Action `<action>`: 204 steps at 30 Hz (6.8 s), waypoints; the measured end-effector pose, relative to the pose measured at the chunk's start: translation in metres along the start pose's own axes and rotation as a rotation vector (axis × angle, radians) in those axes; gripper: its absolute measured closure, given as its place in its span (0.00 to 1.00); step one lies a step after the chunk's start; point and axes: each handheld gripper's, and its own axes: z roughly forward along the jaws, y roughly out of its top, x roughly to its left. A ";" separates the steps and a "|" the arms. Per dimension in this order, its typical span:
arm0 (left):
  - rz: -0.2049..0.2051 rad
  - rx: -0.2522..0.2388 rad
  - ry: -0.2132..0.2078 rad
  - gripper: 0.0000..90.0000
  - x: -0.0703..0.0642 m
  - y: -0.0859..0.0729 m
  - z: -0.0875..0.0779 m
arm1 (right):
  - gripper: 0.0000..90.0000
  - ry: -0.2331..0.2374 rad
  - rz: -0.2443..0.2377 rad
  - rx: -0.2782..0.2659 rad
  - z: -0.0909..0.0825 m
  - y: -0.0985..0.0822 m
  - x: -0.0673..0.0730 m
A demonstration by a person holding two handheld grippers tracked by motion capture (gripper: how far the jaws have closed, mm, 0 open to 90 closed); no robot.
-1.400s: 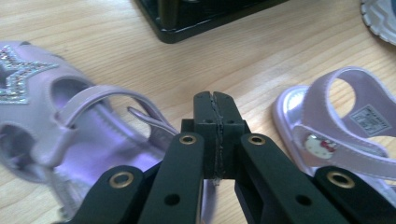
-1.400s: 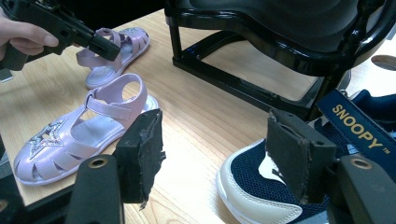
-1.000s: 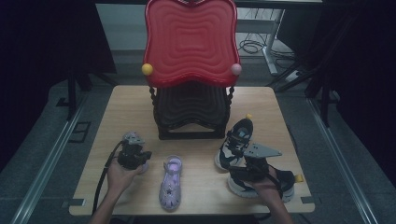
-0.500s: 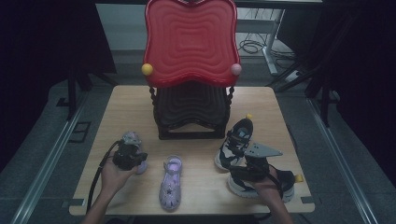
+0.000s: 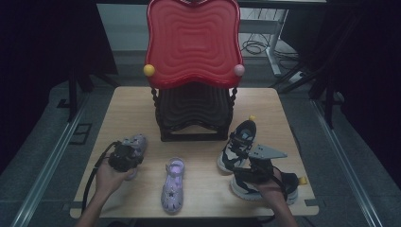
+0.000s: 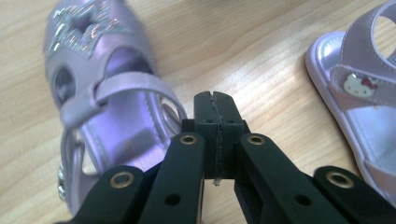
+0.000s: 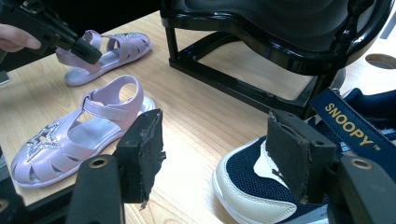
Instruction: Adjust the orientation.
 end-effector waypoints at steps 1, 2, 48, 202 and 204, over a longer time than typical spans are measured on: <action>-0.006 -0.002 -0.002 1.00 0.003 -0.003 -0.003 | 0.41 -0.002 0.001 0.001 0.000 0.000 -0.001; -0.006 -0.002 -0.002 1.00 0.003 -0.003 -0.003 | 0.41 -0.002 0.001 0.001 0.000 0.000 -0.001; 0.070 0.103 0.016 1.00 0.009 -0.007 -0.007 | 0.41 -0.019 0.019 0.007 0.001 -0.002 -0.005; -0.073 -0.256 -0.191 0.45 0.009 -0.025 -0.049 | 1.00 0.410 -0.306 0.350 0.150 0.021 0.172; -0.077 -0.258 -0.190 0.45 0.010 -0.025 -0.050 | 1.00 0.419 -0.310 0.384 0.157 0.025 0.170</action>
